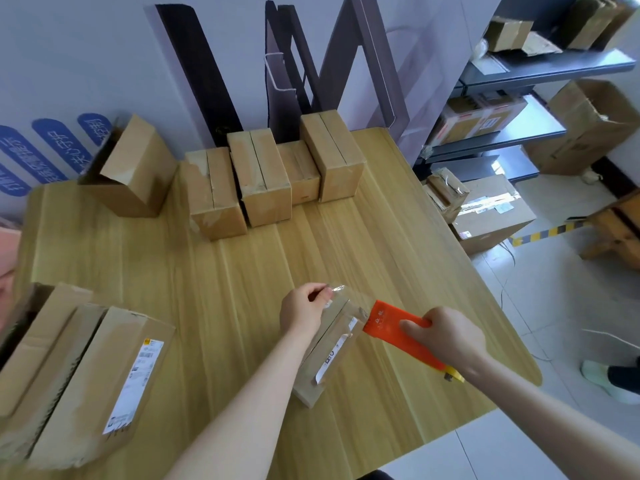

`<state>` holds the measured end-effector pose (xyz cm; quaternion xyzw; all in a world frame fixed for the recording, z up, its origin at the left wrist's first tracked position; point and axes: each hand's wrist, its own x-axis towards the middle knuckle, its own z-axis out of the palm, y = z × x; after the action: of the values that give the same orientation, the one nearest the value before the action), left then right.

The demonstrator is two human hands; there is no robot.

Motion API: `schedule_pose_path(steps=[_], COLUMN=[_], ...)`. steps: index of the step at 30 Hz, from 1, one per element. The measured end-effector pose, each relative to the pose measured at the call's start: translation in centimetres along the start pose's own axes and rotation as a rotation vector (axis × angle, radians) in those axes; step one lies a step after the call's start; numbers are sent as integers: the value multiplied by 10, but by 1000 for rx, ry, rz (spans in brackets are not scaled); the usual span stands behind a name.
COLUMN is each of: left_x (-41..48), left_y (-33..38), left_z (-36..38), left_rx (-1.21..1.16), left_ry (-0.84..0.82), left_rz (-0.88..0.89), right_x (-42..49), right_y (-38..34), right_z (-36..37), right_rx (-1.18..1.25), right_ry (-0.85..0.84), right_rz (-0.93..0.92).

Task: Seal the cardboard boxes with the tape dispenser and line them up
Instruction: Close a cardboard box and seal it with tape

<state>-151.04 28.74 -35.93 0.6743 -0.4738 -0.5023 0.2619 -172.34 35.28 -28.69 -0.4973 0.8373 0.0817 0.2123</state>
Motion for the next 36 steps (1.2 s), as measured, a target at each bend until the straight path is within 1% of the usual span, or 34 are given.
schedule_pose_path(steps=[10,14,17,23,28,36], left_x=[-4,-2,-3,-5,-9,-13], left_y=[2,1,-3,-4,-2,-2], left_z=[2,3,7,11,11,15], left_rx=[16,-67,-116,-129,-152,-160], left_ry=[25,32,52,92,133,202], left_rz=[-14,-39,-63,-54,-79,-87], right_x=[9,13,15,10,10,13], right_y=[0,-3,-7,-18,-25,-29], right_z=[-14,-13,-15,-16,-25,-27], right_rx=[-78,-121,-125,-94,-91,-154], right_ry=[-47,-29,-21,-23,-27,13], right_rz=[-54,-54,-18,33,11,-63])
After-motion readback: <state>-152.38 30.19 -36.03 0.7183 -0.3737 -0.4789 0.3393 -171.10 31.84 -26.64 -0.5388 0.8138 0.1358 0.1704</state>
